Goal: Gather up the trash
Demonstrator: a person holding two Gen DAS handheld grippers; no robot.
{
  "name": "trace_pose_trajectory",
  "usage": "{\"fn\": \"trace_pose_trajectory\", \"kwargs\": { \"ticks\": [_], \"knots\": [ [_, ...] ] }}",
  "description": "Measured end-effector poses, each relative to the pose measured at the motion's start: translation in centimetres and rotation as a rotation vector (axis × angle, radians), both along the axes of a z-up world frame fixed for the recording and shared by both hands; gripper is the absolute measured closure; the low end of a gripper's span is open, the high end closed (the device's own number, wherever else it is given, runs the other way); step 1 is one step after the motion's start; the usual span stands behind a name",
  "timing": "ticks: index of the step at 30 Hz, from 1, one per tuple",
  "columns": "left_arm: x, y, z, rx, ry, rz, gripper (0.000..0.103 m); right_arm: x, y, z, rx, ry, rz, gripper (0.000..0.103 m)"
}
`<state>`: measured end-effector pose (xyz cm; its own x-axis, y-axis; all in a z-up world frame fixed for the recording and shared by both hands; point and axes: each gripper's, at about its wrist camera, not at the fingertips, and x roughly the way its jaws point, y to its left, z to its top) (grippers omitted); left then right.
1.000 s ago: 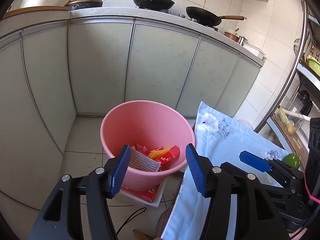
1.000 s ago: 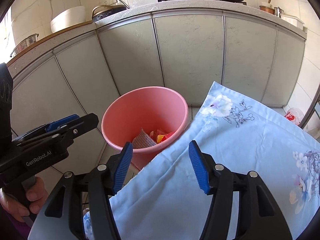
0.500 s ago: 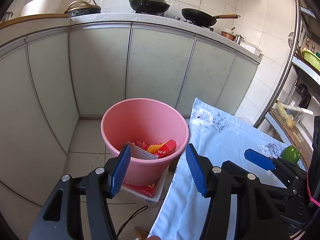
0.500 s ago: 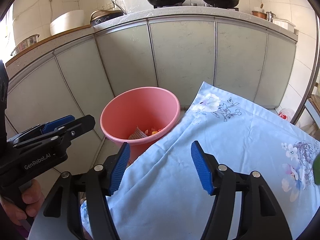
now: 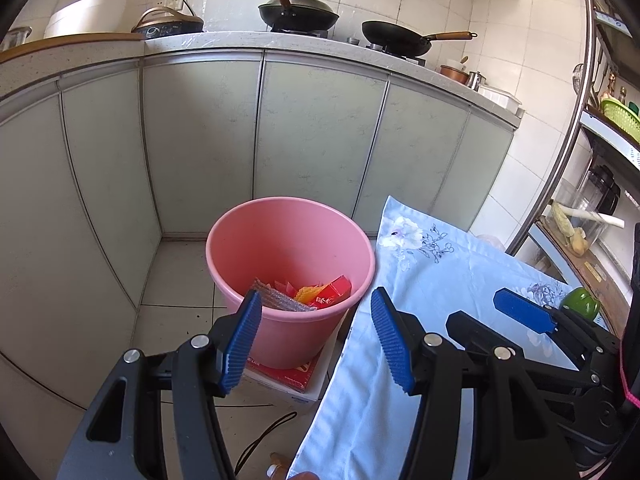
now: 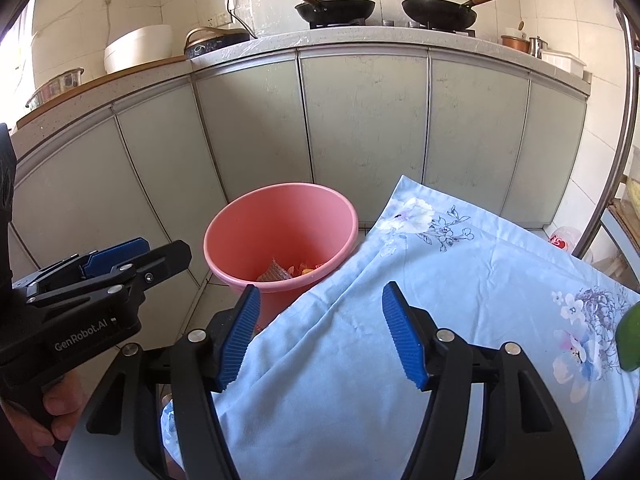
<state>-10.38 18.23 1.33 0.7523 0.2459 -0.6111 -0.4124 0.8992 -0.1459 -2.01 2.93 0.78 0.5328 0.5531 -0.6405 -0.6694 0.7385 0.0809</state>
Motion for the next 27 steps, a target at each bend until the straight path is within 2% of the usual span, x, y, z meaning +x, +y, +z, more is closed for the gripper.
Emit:
{"fn": "trace_pose_trajectory", "kwargs": {
  "ticks": [27],
  "knots": [
    [1.3, -0.1, -0.5, 0.005, 0.029, -0.007, 0.047, 0.6, 0.0, -0.3, 0.005, 0.009, -0.011, 0.039]
  ]
}}
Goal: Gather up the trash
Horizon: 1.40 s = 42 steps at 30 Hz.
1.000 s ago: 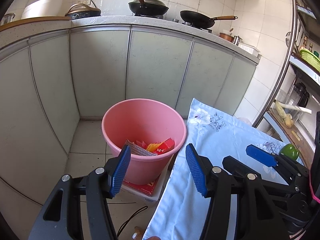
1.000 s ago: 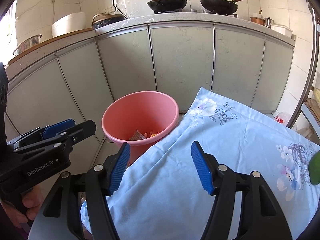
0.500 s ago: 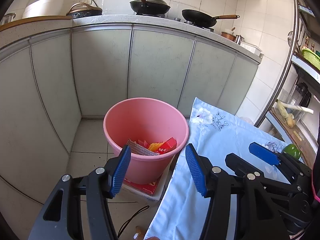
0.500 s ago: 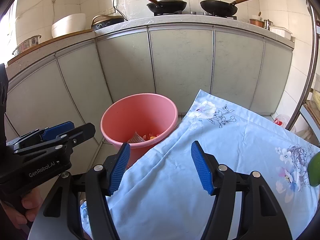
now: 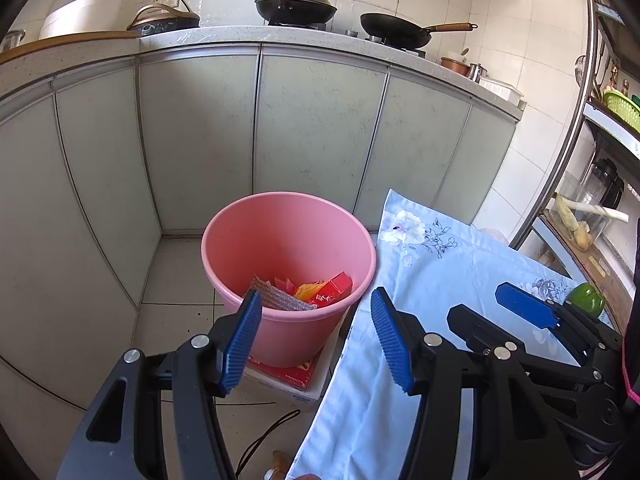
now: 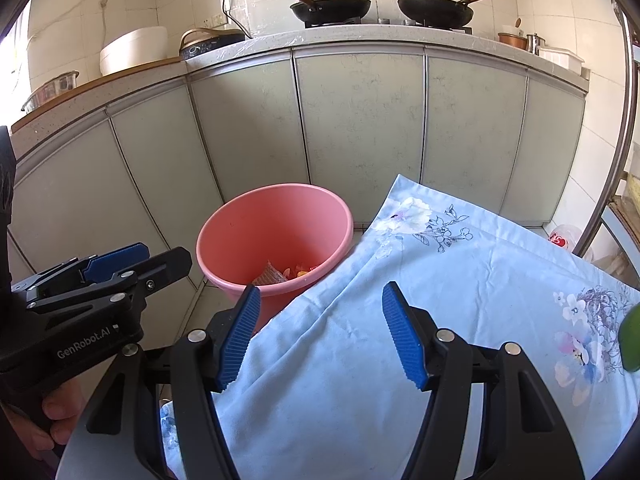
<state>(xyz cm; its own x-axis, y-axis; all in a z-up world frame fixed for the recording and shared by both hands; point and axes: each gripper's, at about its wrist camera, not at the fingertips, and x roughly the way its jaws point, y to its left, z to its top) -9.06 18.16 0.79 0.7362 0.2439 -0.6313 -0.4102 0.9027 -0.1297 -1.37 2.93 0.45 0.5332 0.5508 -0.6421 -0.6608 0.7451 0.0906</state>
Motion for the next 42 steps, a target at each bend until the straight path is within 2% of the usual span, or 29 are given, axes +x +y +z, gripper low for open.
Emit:
{"fn": "trace_pose_trajectory", "kwargs": {
  "ticks": [42],
  "knots": [
    [-0.50, -0.26, 0.39, 0.022, -0.011, -0.007, 0.049, -0.49, -0.10, 0.14, -0.003, -0.011, 0.006, 0.039]
  ]
}}
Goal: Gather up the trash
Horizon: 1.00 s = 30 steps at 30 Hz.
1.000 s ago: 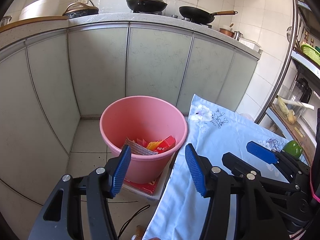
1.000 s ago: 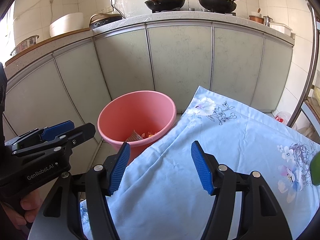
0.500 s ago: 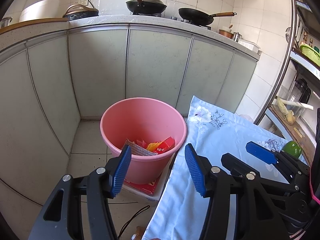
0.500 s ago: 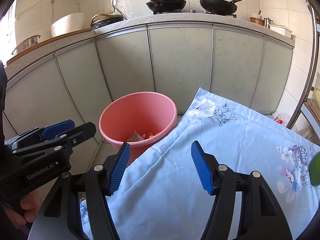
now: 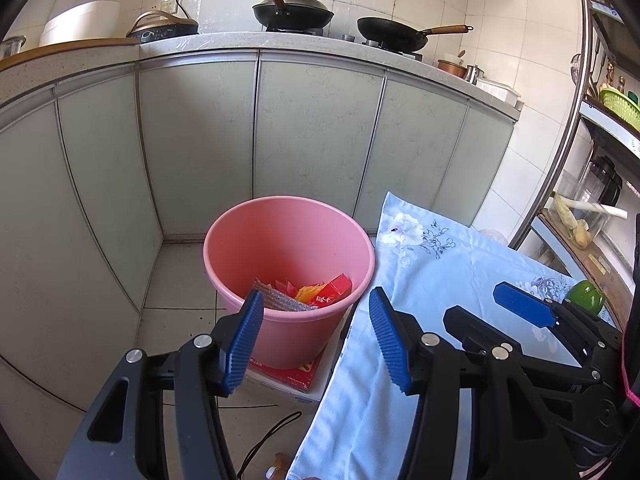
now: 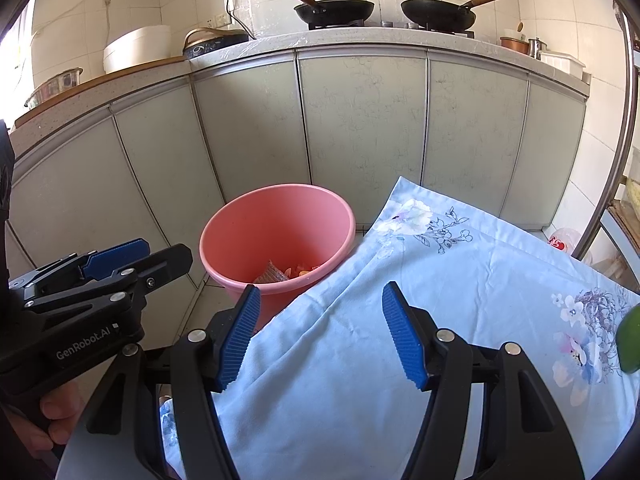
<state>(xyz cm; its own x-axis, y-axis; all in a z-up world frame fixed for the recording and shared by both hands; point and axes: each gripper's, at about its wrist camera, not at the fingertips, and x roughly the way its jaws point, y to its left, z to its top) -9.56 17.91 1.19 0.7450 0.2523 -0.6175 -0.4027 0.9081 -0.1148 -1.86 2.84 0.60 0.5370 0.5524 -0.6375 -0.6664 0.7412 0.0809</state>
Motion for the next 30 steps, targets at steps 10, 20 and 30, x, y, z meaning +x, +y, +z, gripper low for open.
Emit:
{"fn": "trace_pose_trajectory", "kwargs": {
  "ticks": [10, 20, 30],
  "knots": [
    [-0.20, -0.07, 0.01, 0.009, 0.002, 0.001, 0.051, -0.10, 0.04, 0.06, 0.000, -0.003, 0.001, 0.039],
    [-0.11, 0.08, -0.11, 0.016, 0.002, 0.001, 0.051, -0.15, 0.07, 0.07, -0.003, -0.004, 0.003, 0.039],
    [-0.12, 0.07, -0.02, 0.015, 0.002, 0.005, 0.051, -0.12, 0.06, -0.02, -0.007, -0.005, 0.011, 0.039]
  ]
}}
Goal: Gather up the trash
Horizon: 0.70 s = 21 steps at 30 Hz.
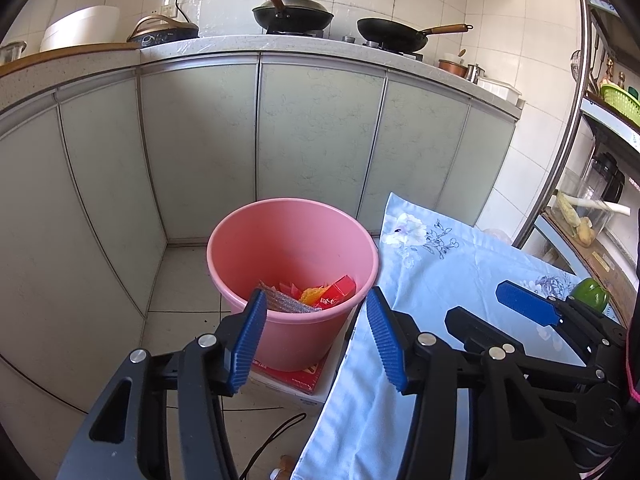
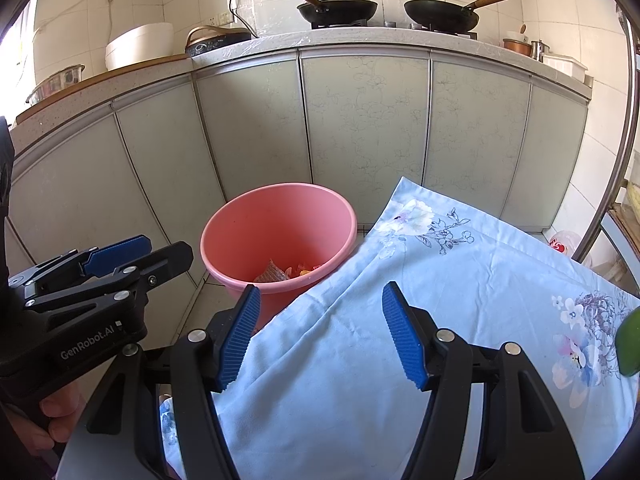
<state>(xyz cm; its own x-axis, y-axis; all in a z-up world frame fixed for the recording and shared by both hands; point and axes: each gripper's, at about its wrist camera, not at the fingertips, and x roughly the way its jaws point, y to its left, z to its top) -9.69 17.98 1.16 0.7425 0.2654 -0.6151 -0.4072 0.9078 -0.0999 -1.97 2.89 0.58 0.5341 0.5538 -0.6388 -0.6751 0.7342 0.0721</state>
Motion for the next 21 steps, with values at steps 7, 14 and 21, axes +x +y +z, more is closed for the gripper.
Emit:
{"fn": "trace_pose_trajectory", "kwargs": {
  "ticks": [7, 14, 21],
  "knots": [
    [0.04, 0.07, 0.02, 0.000, -0.003, 0.000, 0.051, -0.02, 0.06, -0.03, -0.002, -0.001, 0.003, 0.039],
    [0.04, 0.03, -0.02, -0.005, -0.002, 0.002, 0.052, 0.06, 0.00, -0.08, -0.005, -0.003, 0.009, 0.039],
    [0.05, 0.12, -0.18, -0.022, -0.006, 0.002, 0.052, 0.23, -0.01, -0.29, -0.014, -0.003, 0.013, 0.039]
  ]
}}
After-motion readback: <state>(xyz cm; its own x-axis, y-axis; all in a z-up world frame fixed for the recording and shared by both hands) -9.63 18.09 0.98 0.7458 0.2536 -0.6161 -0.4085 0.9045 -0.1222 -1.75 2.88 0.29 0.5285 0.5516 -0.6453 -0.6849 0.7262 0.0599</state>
